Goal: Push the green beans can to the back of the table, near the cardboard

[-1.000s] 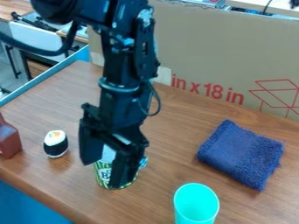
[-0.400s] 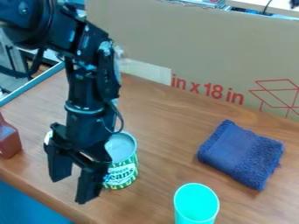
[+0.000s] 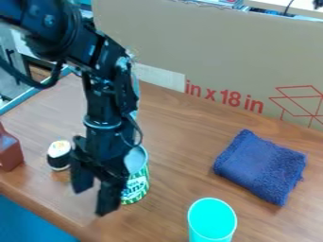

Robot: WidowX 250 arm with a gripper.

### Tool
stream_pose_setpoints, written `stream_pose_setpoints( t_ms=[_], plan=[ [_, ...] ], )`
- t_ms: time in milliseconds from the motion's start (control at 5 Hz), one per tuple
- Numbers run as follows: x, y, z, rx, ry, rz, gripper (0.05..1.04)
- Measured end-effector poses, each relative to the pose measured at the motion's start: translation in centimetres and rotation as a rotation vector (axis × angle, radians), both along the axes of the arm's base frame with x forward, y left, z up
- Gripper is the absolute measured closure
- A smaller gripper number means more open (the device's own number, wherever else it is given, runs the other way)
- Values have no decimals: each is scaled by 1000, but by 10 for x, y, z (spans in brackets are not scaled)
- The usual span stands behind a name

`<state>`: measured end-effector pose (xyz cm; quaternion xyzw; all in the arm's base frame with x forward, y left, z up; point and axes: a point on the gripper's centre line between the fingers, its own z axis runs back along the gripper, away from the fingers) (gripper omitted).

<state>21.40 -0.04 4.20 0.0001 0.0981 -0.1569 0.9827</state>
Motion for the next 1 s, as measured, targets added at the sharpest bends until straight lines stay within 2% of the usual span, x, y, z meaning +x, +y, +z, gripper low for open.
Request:
stream_pose_setpoints(
  t_ms=[200,400,800,1000],
  plan=[
    [22,-3,-12,-21,-15,-6,83],
    [56,-4,-15,-20,-44,10,83],
    [114,5,-12,-102,-157,125,83],
    [133,14,-10,-142,-178,176,83]
  ],
)
